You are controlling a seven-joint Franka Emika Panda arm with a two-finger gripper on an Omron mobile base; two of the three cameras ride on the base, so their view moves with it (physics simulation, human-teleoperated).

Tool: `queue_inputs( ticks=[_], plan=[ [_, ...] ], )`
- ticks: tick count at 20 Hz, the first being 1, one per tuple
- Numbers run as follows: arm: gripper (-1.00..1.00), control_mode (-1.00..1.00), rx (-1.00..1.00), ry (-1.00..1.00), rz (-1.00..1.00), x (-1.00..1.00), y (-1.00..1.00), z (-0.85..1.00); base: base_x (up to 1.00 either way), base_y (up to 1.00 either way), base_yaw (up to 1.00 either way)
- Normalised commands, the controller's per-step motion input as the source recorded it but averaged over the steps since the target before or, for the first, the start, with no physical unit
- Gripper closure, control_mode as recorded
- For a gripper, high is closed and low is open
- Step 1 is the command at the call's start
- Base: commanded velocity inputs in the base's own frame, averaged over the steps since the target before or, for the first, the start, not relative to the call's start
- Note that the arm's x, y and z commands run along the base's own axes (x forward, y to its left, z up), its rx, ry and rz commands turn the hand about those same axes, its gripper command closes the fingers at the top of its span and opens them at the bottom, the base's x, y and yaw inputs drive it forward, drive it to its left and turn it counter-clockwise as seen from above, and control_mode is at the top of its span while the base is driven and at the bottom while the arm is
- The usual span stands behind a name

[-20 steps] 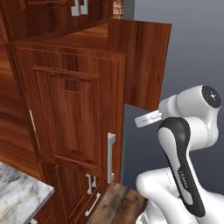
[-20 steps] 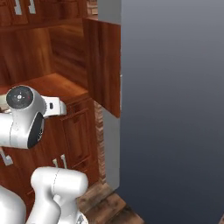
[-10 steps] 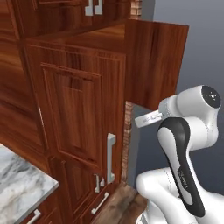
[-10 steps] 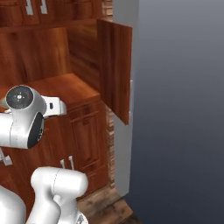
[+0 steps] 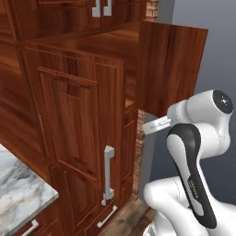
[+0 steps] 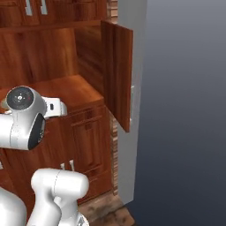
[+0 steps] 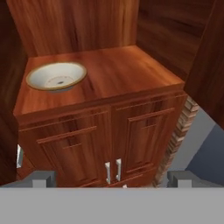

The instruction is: Pick up the bowls from the cabinet and place each bowl in front of a stool on the dining counter.

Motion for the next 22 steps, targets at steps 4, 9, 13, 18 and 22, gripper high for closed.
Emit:
queue_inputs(
  ticks=[4, 9, 13, 18, 22],
  plan=[
    [-1.00, 1.00, 0.00, 0.00, 0.00, 0.00, 0.00, 0.00, 0.41, -0.02, 0.29],
    [-1.00, 1.00, 0.00, 0.00, 0.00, 0.00, 0.00, 0.00, 0.39, -0.10, 0.34],
    [-1.00, 1.00, 0.00, 0.00, 0.00, 0.00, 0.00, 0.00, 0.30, -0.32, 0.35],
    [-1.00, 1.00, 0.00, 0.00, 0.00, 0.00, 0.00, 0.00, 0.28, -0.38, 0.35],
    [-1.00, 1.00, 0.00, 0.00, 0.00, 0.00, 0.00, 0.00, 0.36, -0.29, 0.33]
  ],
)
